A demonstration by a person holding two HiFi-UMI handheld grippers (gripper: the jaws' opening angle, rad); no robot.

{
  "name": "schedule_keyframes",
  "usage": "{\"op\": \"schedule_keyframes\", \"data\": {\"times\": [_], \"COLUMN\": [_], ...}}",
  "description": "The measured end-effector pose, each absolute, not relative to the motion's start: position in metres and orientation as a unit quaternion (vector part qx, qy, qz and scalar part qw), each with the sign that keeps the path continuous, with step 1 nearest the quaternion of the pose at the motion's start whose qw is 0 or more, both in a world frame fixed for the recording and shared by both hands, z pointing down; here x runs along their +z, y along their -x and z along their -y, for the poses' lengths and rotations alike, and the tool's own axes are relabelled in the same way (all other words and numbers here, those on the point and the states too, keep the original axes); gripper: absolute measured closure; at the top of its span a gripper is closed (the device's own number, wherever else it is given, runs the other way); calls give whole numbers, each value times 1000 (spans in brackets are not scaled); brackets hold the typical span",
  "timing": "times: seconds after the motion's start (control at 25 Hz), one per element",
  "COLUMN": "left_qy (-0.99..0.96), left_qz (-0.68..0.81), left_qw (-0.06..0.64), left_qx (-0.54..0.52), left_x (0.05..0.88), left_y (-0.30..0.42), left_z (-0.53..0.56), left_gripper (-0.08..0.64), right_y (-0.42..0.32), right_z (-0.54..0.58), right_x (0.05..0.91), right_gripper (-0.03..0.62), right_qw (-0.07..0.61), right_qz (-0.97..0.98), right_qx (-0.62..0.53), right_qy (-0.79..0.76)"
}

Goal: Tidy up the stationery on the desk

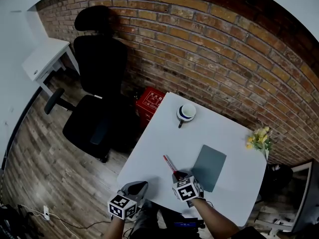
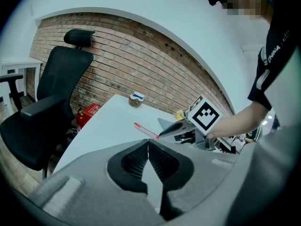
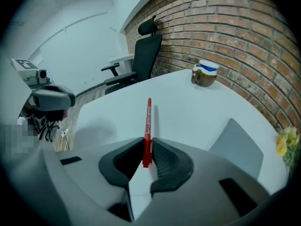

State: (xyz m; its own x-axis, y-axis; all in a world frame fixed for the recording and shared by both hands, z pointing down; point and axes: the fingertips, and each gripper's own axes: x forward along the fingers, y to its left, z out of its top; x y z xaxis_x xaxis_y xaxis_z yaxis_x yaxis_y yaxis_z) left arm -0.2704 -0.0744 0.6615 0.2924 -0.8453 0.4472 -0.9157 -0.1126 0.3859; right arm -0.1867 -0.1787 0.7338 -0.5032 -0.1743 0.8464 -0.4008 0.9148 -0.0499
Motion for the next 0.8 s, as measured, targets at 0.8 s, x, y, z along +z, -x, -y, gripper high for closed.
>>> {"op": "schedule_keyframes", "data": {"times": [0.8], "left_qy": [-875], "left_qz": [431], "left_qw": [196], "left_qx": [103], "left_x": [590], "left_y": [128], "left_z": [214], "left_gripper": [548], "right_y": [-10], "right_z": [252], "right_x": [593], "right_gripper": [526], "right_qw": [302], "right_qz": [839], "right_qx": [142], "right_qy": [-429]}}
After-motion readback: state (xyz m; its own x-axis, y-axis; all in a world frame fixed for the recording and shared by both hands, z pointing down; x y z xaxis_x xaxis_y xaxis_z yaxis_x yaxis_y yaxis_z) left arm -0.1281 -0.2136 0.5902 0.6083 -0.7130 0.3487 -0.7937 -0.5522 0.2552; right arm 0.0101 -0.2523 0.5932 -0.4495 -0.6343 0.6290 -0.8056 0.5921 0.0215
